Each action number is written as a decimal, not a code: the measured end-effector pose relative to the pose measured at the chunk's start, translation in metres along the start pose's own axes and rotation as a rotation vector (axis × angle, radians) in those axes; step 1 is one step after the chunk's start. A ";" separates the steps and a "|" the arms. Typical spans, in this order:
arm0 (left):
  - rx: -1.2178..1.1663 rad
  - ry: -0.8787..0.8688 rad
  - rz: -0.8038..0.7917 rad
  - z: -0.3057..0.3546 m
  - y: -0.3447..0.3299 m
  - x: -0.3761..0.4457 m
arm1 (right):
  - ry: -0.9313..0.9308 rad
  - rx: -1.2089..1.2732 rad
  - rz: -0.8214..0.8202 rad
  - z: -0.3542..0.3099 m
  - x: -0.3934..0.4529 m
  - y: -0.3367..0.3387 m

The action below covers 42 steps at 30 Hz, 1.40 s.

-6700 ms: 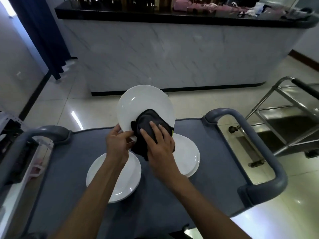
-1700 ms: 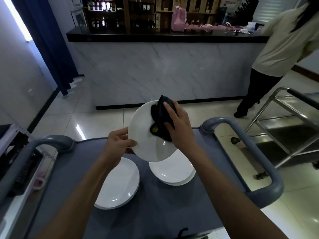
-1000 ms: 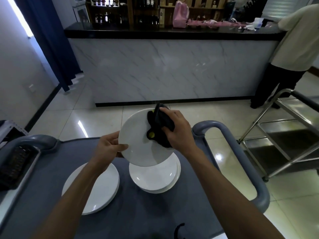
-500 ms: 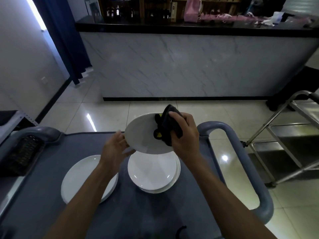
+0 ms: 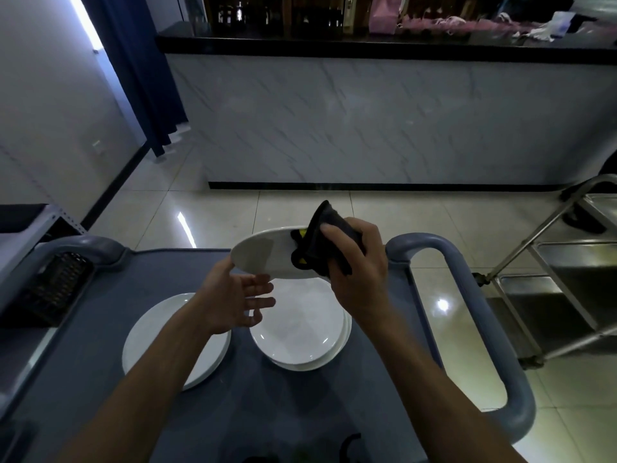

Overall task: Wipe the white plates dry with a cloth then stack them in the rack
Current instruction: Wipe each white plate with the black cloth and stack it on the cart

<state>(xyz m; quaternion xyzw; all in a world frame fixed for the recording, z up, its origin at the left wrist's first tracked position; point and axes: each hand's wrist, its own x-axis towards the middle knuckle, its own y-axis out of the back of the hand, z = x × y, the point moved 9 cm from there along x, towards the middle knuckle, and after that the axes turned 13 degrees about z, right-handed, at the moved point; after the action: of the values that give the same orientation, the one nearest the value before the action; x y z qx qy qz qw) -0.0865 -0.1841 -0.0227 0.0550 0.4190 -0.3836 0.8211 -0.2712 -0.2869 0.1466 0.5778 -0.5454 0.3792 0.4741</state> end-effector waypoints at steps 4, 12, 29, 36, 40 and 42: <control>-0.041 0.029 -0.041 -0.001 -0.005 -0.003 | 0.010 -0.007 -0.018 -0.002 -0.001 0.000; -0.115 0.068 -0.137 -0.008 -0.026 -0.009 | 0.050 -0.043 -0.010 -0.011 -0.008 0.018; -0.413 -0.252 0.051 0.029 -0.009 0.003 | -0.088 -0.001 -0.477 0.020 -0.072 -0.002; -0.305 -0.456 0.157 0.037 -0.010 0.000 | -0.388 0.020 -0.545 0.034 -0.078 -0.035; -0.254 -0.540 0.215 0.046 -0.010 -0.006 | -0.497 0.023 -0.504 0.036 -0.076 -0.044; -0.183 -0.589 0.246 0.048 -0.014 -0.009 | -0.561 0.017 -0.457 0.039 -0.072 -0.048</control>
<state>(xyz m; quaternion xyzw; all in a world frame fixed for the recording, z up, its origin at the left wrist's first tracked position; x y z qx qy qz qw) -0.0682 -0.2088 0.0183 -0.0820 0.1866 -0.2420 0.9486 -0.2350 -0.3069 0.0608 0.7703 -0.5080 0.0946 0.3736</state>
